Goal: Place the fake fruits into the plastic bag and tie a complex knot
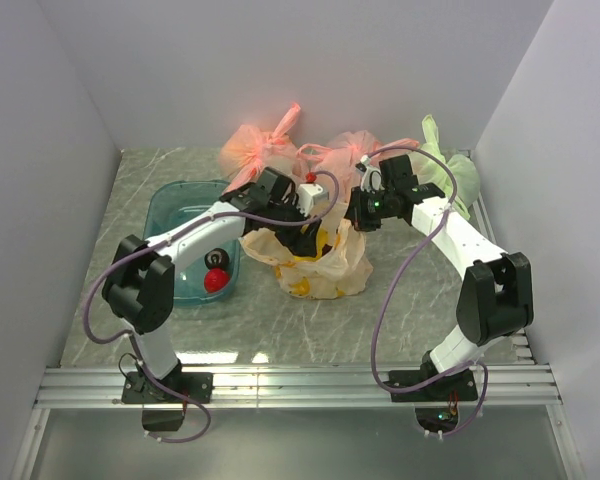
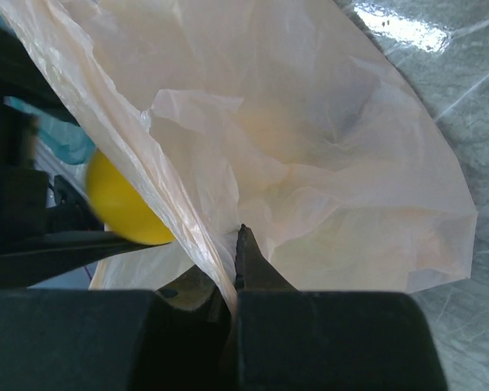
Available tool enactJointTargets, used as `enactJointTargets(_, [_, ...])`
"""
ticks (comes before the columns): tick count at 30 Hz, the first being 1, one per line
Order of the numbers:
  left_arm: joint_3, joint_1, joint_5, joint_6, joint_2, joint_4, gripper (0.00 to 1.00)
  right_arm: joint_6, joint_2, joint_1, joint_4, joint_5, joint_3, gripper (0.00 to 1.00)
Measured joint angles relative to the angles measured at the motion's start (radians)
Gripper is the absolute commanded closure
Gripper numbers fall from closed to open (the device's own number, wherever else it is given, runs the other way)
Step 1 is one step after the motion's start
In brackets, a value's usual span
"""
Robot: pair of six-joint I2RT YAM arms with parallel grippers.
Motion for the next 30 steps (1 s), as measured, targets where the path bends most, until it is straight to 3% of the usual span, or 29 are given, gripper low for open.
enactJointTargets(3, [0.0,-0.009,-0.022,0.005,0.021,0.012,0.1,0.0,0.0,0.0,-0.001,0.0,0.0,1.0])
enactJointTargets(5, [0.0,-0.009,-0.029,0.009,0.021,0.021,0.01,-0.002,0.0,0.0,-0.002,0.0,0.0,1.0])
enactJointTargets(9, [0.0,-0.003,-0.037,0.008,0.005,0.019,0.01,-0.008,0.001,0.0,-0.006,0.002,0.001,1.0])
enactJointTargets(13, [-0.013,0.038,-0.03,-0.008,-0.113,0.004,0.01,-0.008,0.001,0.0,-0.008,0.003,0.001,1.0])
enactJointTargets(19, [-0.01,0.329,-0.061,-0.063,-0.458,-0.008,0.01,-0.008,0.001,0.0,-0.008,0.003,0.001,1.0])
enactJointTargets(21, [-0.009,0.43,-0.068,-0.062,-0.505,-0.039,0.11,-0.008,0.001,0.0,-0.008,0.002,0.001,1.0])
enactJointTargets(25, [-0.074,0.593,-0.06,-0.064,-0.49,-0.117,0.17,-0.008,0.001,0.0,-0.008,0.001,0.001,1.0])
enactJointTargets(30, [-0.263,0.682,-0.111,-0.064,-0.36,-0.209,0.12,-0.008,0.001,0.0,-0.008,0.001,0.001,1.0])
